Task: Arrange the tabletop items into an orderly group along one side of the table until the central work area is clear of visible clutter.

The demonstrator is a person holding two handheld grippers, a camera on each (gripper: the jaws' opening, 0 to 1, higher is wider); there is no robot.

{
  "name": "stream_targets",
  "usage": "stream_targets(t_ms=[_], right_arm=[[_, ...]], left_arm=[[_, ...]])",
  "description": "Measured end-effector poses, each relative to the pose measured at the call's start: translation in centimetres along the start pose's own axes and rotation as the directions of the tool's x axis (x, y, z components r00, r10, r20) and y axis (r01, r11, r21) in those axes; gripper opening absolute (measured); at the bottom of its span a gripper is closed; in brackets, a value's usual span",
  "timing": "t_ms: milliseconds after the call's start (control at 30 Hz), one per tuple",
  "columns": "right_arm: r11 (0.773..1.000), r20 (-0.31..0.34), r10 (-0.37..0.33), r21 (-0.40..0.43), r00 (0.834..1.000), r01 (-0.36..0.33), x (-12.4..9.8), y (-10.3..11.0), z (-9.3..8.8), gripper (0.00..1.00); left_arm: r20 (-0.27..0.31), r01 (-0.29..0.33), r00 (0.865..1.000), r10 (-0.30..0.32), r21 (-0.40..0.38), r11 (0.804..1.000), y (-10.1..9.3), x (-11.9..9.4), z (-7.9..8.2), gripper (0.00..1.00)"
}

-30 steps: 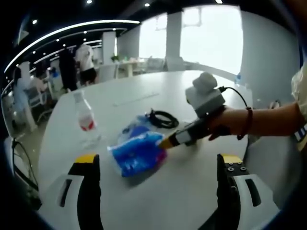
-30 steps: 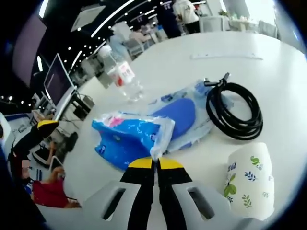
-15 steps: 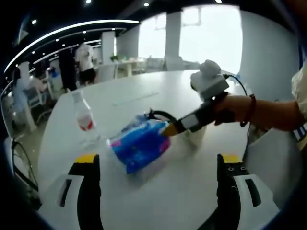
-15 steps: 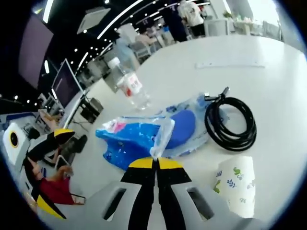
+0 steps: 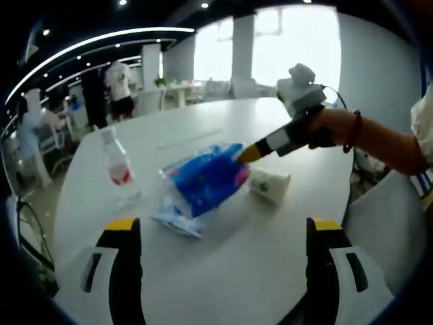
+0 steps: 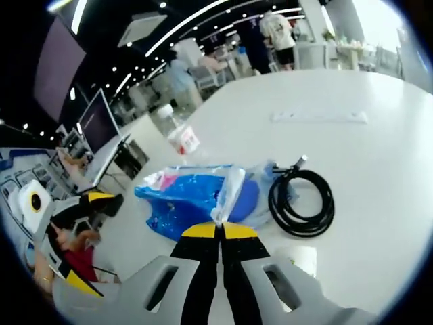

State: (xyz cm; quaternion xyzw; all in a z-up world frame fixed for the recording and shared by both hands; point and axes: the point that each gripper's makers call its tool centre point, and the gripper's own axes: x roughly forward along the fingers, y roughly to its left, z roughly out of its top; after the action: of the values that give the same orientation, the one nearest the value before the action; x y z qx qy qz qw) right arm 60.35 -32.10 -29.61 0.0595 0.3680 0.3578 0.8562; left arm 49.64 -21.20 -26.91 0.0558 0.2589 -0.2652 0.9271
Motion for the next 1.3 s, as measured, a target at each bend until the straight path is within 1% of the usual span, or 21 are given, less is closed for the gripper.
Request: stream_targets(t_ms=[133,267,467,633,733,867,933,967,1067,1300], right_arm=[[1.000,0.010,-0.008,0.011,1.000,0.008,-0.7,-1.0,0.5,0.01],[0.999,0.016,-0.036,0.018,0.999,0.036,-1.7,-3.0,1.0,0.01],[0.997,0.037,-0.047,0.062,0.998,0.045,-2.7,-4.9,1.9,0.01],[0.996,0.042,-0.073,0.063,0.996,0.070,-3.2,-6.8,2.6,0.01],[0.994,0.044,-0.099,0.046,0.994,0.097,-3.6,-8.2,3.0,0.01],[0.992,0.048,-0.119,0.056,0.992,0.116,-4.1,-9.6,3.4,0.01],[0.990,0.040,-0.136,0.041,0.990,0.134,-4.1,-9.8,3.3,0.01],[0.989,0.029,-0.146,0.035,0.989,0.145,-4.1,-10.1,3.1,0.01],[0.984,0.022,-0.176,0.019,0.984,0.176,-4.5,-11.1,2.9,0.01],[0.977,0.022,-0.211,0.016,0.977,0.211,-5.3,-12.8,2.8,0.01]], left_arm=[[-0.008,-0.002,1.000,0.002,0.004,1.000,0.0,0.0,-0.2,0.99],[-0.010,0.004,1.000,-0.004,0.004,1.000,-0.1,0.1,-0.2,0.99],[-0.015,0.003,1.000,-0.003,0.002,1.000,-0.1,0.1,-0.3,0.99],[-0.022,0.003,1.000,-0.003,0.002,1.000,-0.1,0.2,-0.4,0.98],[-0.022,0.001,1.000,-0.001,0.000,1.000,0.0,0.2,-0.4,0.98],[-0.028,-0.001,1.000,0.001,0.001,1.000,0.0,0.2,-0.5,0.98],[-0.030,-0.002,1.000,0.002,0.000,1.000,0.1,0.2,-0.6,0.98],[-0.033,-0.002,0.999,0.003,0.001,1.000,0.1,0.2,-0.6,0.98],[-0.042,-0.005,0.999,0.005,0.003,1.000,0.2,0.2,-0.8,0.98],[-0.051,-0.005,0.999,0.005,0.000,1.000,0.2,0.3,-1.0,0.98]])
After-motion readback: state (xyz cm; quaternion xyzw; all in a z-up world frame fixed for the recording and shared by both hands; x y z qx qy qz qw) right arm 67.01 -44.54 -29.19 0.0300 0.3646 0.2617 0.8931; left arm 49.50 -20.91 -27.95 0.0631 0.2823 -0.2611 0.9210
